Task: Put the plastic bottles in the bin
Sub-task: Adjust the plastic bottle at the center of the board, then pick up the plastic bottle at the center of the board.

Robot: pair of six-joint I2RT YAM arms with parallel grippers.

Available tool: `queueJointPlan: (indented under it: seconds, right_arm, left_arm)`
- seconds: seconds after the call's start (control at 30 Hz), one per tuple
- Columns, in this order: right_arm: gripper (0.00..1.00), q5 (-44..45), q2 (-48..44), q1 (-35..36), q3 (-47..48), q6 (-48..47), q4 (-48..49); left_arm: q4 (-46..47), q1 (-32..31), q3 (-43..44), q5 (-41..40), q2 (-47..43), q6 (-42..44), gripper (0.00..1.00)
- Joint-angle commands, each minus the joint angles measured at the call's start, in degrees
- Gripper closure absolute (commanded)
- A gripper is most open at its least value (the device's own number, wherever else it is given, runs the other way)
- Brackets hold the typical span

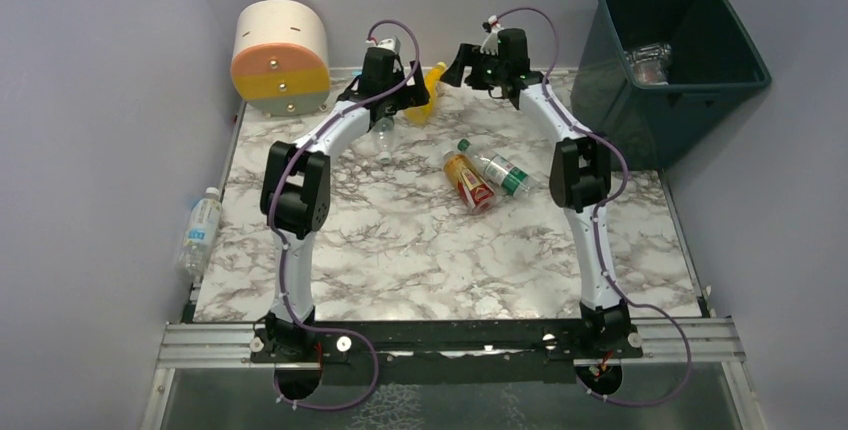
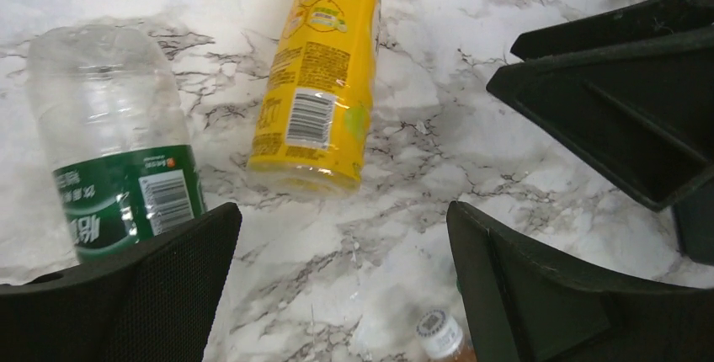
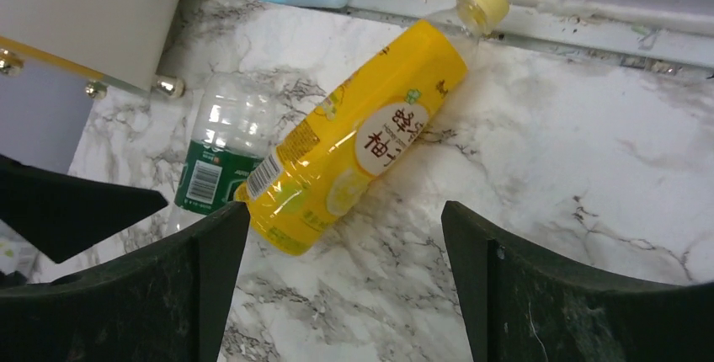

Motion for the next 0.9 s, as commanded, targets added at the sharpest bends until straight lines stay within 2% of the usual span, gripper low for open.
queueJointPlan:
  seconds: [0.0,0.17,0.27,0.4,0.63,0.73,0.87]
  right_arm:
    - [0.12,-1.02,2.75,0.43,-0.83,6.02,3.48]
    - [0.12,-0.9,5.31,1.59,1.08,6.62,4.45]
    - [0.12,3.36,2.99,1.66,-3.07,6.06,3.99]
    - [0.12,8.9,-7.31,1.35,-18.0,3.02,6.81]
    - [0.11,10.75,-25.61,0.87,-39.37,0.99,10.12]
    - [0.11,9.26,-31.93,0.92,-44.96,0.24,11.57]
    - [0.11,7.71,-37.86,0.86,-46.58,-0.98,10.18]
  left_arm:
    - [4.04,-0.14,5.19,3.71,6.19,0.77,0.01]
    - [10.89,-0.16,1.12,6.88,6.39,1.93,0.01]
    - [11.97,-0.2,0.89,6.08,6.17,3.1,0.01]
    - [11.26,-0.21,3.61,4.62,7.15,5.44,0.01]
    - [8.38,-0.18,10.61,3.21,12.76,10.4,0.01]
    - [8.67,-0.23,12.02,2.86,15.26,11.67,0.01]
    - [5.96,-0.29,16.35,1.63,19.62,13.28,0.01]
